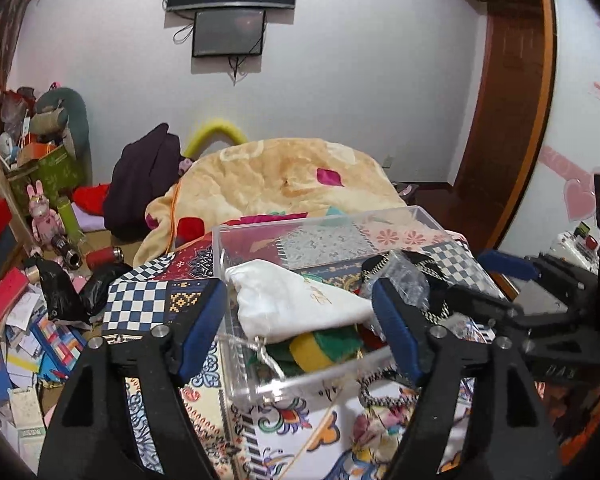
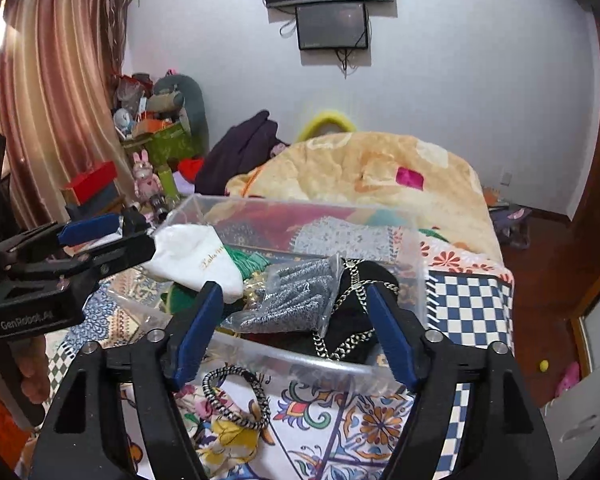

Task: Organize soft objects
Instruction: 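Drop the white bag and the steel scrubber into the clear box, then grasp the floral scrunchie with the left gripper while the right grasps the braided hair tie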

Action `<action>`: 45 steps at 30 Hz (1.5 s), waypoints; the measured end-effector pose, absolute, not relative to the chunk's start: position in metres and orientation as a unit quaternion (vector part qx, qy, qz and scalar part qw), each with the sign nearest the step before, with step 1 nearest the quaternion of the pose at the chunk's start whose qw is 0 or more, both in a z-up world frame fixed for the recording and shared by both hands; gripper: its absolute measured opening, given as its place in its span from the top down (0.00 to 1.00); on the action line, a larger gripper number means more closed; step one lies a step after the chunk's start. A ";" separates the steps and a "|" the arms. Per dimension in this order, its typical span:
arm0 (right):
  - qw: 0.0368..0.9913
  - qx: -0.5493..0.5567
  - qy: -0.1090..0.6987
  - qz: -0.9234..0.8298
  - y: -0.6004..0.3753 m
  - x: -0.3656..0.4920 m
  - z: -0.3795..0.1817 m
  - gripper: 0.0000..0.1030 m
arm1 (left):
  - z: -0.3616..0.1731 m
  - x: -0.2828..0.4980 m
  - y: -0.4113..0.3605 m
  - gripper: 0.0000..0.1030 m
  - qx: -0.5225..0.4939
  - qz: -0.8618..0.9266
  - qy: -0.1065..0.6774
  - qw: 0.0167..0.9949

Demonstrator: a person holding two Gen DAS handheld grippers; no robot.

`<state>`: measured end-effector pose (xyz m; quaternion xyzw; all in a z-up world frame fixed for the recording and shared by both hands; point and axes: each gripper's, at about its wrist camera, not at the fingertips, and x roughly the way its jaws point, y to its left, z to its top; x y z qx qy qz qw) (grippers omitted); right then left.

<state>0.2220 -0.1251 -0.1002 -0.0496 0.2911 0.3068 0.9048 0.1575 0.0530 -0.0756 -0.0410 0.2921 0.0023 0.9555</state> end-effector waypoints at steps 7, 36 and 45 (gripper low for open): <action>0.903 -0.048 0.292 0.312 -0.133 0.205 -0.109 0.29 | -0.088 0.132 0.045 0.21 -0.041 -0.014 0.303 0.952; 0.856 -0.068 0.400 0.321 -0.146 0.205 -0.183 0.83 | -0.180 0.117 0.055 0.48 -0.053 -0.018 0.408 0.911; 0.848 -0.070 0.407 0.333 -0.156 0.185 -0.177 0.58 | -0.179 0.109 0.047 0.78 -0.047 -0.034 0.403 0.914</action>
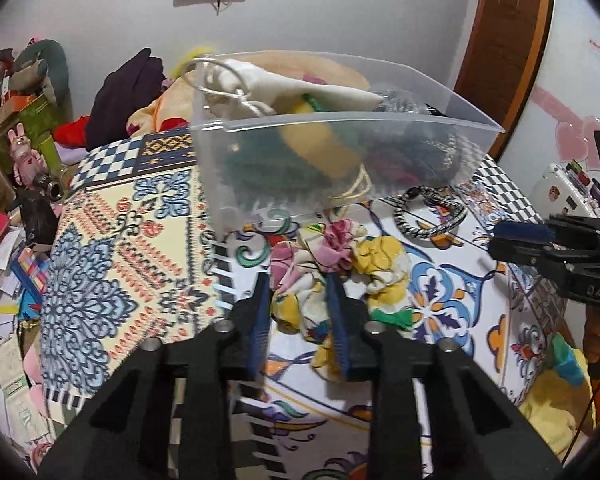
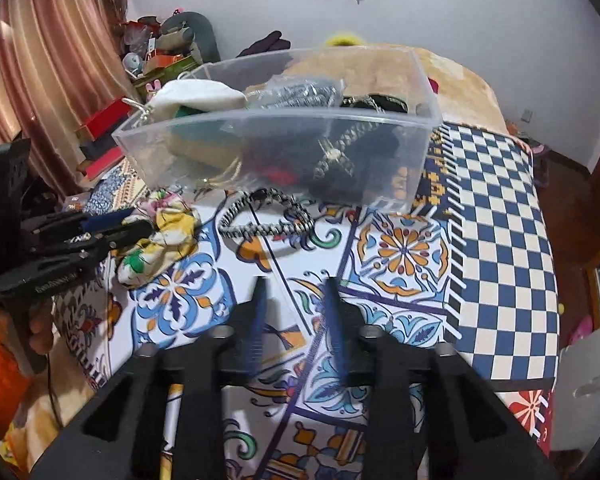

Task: Organize soft objects
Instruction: 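Grasp the floral scrunchie with the left gripper while the right grasps the braided hair tie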

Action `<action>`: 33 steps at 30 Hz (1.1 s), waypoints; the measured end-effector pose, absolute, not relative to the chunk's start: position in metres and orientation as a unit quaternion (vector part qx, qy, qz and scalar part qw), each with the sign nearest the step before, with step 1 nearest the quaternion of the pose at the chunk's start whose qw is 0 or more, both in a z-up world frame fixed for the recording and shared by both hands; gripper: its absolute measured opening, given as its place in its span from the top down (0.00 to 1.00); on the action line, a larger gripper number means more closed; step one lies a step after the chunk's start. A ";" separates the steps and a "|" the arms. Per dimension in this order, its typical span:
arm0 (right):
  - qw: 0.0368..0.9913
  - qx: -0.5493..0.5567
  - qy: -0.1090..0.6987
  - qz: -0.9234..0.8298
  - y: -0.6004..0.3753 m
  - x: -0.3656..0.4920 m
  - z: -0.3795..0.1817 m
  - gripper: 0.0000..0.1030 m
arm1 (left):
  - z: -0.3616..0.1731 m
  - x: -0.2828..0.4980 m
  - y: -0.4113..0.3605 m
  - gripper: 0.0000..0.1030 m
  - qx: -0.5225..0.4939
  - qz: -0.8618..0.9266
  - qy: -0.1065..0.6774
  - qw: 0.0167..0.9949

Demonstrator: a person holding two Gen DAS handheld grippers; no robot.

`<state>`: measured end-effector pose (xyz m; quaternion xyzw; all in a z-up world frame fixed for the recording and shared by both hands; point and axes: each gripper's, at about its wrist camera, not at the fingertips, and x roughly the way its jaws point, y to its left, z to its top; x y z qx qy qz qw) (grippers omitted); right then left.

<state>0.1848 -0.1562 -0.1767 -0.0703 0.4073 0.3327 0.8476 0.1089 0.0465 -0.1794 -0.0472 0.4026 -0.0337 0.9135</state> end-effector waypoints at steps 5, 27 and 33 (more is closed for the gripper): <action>0.853 -0.061 0.389 0.341 -0.136 0.191 -0.167 0.18 | -0.179 0.110 0.037 0.86 -0.061 -0.065 0.403 0.911; 0.866 -0.111 0.375 0.311 -0.124 0.195 -0.181 0.88 | -0.112 0.087 0.050 0.90 -0.048 -0.037 0.322 0.945; 0.874 -0.102 0.351 0.320 -0.144 0.177 -0.167 0.88 | -0.088 0.089 0.046 0.90 -0.045 -0.040 0.294 0.954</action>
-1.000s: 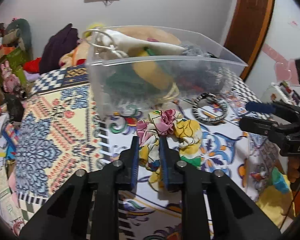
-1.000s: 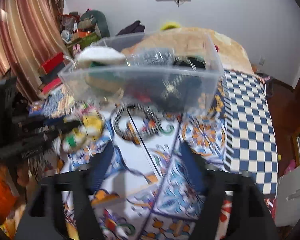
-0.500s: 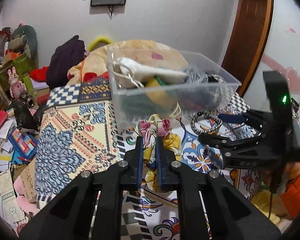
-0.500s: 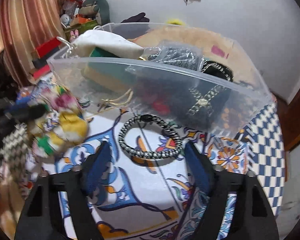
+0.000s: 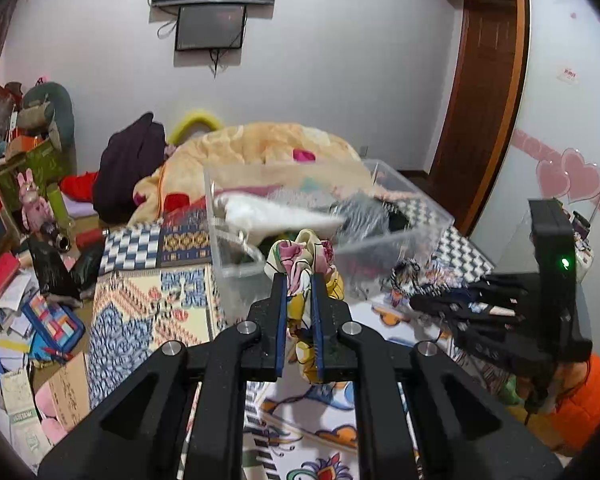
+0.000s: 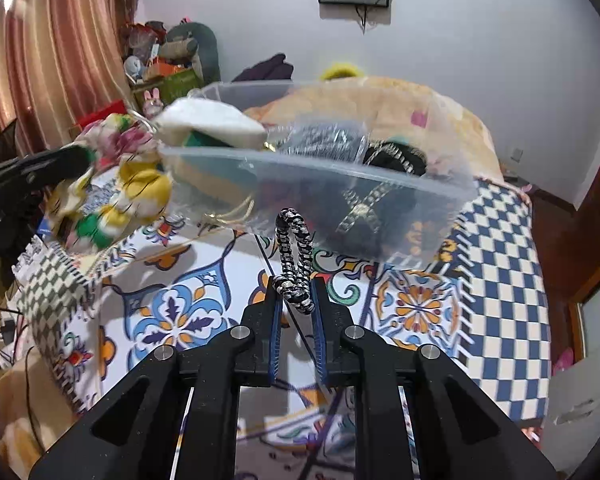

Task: Organize soft objects
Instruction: 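Grasp the floral scrunchie with the left gripper while the right grasps the braided hair tie, then lower the scrunchie and hair tie into the clear box and open both grippers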

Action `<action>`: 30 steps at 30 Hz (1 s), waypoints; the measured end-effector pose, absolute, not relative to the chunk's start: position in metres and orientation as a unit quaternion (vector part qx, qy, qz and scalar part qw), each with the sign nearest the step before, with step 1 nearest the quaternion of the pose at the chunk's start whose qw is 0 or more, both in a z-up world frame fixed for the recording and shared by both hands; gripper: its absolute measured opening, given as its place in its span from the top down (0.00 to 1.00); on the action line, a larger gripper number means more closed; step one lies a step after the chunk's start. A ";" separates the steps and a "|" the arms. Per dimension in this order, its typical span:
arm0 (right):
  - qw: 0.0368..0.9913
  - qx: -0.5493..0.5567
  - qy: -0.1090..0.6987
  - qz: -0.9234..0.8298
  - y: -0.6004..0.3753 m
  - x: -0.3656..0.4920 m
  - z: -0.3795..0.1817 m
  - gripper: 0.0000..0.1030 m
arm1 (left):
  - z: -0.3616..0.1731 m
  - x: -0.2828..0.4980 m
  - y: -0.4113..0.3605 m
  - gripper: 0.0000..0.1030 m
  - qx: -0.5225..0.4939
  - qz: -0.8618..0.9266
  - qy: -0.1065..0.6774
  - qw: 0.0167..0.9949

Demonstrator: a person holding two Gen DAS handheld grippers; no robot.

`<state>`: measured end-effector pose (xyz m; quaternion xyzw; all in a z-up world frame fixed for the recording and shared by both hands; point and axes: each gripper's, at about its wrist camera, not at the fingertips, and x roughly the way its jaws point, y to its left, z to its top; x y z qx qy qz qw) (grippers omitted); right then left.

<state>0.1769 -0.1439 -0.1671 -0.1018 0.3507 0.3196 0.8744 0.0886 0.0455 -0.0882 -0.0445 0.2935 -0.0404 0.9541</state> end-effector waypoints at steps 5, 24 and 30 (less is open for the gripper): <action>0.885 -0.086 0.320 0.327 -0.157 0.167 -0.142 0.88 | -0.066 0.098 0.046 0.90 -0.049 -0.042 0.267 0.962; 0.920 -0.063 0.258 0.289 -0.143 0.208 -0.095 0.87 | -0.050 0.164 0.034 0.90 -0.083 -0.061 0.255 0.961; 0.914 -0.064 0.281 0.285 -0.132 0.227 -0.111 0.87 | -0.073 0.185 0.029 0.90 -0.091 -0.062 0.283 0.953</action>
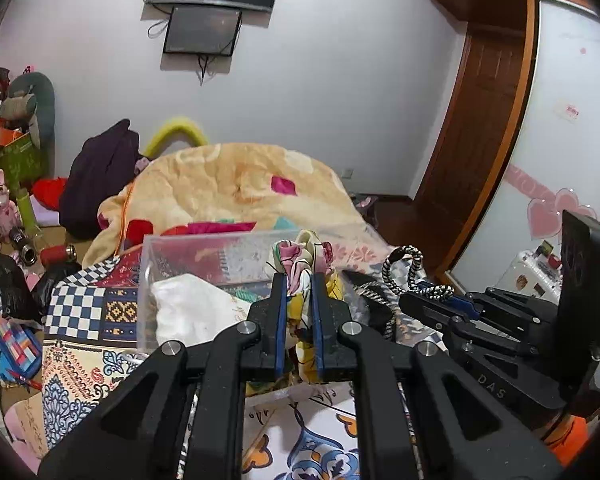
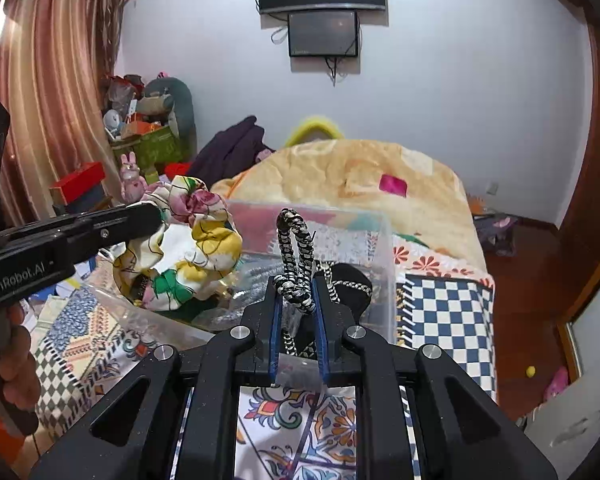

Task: Organize soft objects
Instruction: 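Lower the scrunchie and hair tie into the clear box and open both grippers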

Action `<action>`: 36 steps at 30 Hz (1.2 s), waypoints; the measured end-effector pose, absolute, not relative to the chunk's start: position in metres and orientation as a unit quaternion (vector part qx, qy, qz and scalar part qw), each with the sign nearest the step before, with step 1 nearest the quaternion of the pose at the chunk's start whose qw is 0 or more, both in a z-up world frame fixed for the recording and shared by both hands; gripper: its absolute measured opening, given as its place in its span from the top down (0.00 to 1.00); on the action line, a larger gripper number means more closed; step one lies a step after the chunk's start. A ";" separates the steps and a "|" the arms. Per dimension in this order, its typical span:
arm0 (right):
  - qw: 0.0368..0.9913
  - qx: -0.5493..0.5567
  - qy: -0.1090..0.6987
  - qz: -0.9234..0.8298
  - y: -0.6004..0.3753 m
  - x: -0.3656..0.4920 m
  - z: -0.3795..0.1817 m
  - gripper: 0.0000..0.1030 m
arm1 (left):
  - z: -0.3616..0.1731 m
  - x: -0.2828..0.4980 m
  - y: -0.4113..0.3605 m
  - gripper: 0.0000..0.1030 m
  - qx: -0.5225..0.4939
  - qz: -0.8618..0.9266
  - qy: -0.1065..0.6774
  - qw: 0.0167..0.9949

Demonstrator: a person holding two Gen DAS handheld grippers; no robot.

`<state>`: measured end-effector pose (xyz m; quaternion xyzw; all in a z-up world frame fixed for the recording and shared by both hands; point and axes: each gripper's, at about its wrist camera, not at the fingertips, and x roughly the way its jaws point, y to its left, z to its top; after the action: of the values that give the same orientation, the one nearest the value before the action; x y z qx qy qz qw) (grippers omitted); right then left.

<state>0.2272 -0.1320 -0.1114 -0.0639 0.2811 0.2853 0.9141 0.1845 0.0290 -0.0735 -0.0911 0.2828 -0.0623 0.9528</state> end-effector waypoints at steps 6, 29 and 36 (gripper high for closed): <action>0.906 -0.075 0.299 0.289 -0.120 0.235 -0.124 0.86 | -0.094 0.205 0.030 0.90 -0.083 -0.036 0.313 0.945; 0.921 -0.083 0.252 0.286 -0.137 0.205 -0.080 0.40 | -0.044 0.147 0.034 0.47 -0.064 -0.024 0.252 0.965; 0.935 -0.055 0.184 0.298 -0.156 0.170 -0.035 0.29 | 0.007 0.104 0.028 0.40 -0.058 -0.025 0.177 0.982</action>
<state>0.1696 -0.1559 -0.0354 -0.0545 0.1843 0.2976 0.9351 0.1042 0.0283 0.0068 -0.0579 0.1766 -0.0250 0.9823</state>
